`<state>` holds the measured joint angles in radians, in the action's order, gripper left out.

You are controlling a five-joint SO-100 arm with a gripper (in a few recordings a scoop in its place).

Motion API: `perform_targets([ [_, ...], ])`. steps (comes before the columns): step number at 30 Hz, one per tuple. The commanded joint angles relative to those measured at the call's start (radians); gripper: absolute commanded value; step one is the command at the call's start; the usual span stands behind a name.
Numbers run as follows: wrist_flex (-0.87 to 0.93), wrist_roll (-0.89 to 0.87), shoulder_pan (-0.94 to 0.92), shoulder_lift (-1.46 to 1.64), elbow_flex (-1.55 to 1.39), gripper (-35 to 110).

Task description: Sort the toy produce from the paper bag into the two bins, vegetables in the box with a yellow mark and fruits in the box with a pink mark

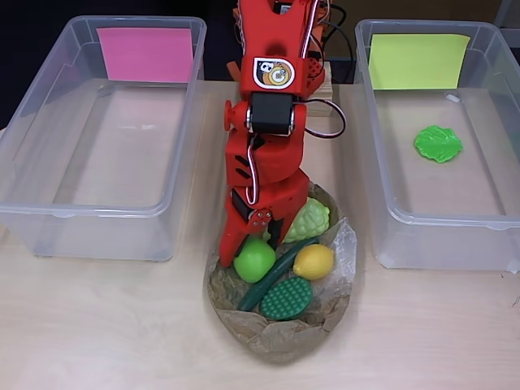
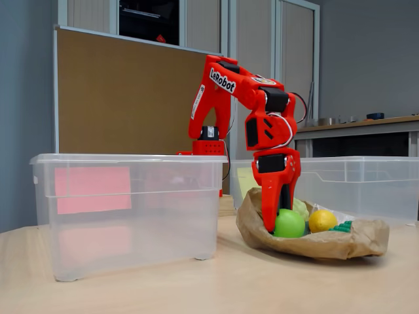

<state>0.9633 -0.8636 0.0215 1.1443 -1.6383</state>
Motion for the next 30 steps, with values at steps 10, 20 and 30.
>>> perform_targets([
  [10,0.144,-0.066,0.021,0.054,0.114,0],
  [20,0.204,-0.126,0.028,0.112,0.123,33],
  [30,0.199,-0.020,0.061,0.155,0.178,36],
])
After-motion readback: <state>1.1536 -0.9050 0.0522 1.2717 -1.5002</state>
